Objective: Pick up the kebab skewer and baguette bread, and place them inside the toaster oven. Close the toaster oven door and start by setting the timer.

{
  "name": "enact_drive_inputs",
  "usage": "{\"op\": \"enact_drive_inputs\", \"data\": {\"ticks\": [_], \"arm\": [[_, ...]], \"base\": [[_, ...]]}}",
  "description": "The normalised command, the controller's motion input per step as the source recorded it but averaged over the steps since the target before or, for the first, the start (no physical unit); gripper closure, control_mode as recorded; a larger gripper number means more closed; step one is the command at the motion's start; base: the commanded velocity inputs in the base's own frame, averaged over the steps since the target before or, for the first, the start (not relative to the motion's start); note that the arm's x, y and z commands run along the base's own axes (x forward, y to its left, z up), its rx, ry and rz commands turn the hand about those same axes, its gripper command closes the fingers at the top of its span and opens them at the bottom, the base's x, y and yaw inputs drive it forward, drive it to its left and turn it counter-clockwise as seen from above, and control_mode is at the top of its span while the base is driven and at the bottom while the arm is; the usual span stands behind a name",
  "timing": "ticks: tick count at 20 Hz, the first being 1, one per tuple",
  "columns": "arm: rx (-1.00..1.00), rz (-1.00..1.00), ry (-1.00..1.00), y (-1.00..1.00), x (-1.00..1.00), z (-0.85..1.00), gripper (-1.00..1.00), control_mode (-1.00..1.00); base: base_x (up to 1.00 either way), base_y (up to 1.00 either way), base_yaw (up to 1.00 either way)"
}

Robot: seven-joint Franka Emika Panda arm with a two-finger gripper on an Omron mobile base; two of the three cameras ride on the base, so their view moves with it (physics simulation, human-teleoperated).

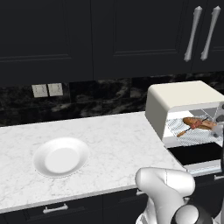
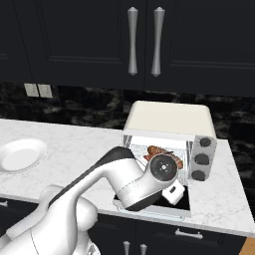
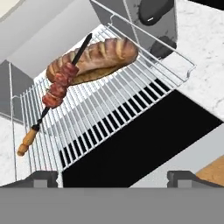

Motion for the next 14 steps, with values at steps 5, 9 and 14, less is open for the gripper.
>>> {"op": "enact_drive_inputs", "data": {"ticks": [5, 9, 14], "arm": [[-0.23, 0.01, -0.04, 0.02, -0.05, -0.25, -1.0, -1.0], [-0.21, 0.04, -0.04, 0.12, 0.0, -0.3, -1.0, -1.0], [-0.06, 0.18, 0.0, 0.04, -0.03, -0.04, -1.0, -1.0]], "base": [[0.0, 0.0, 0.0], [0.0, 0.0, 0.0], [0.0, 0.0, 0.0]]}}
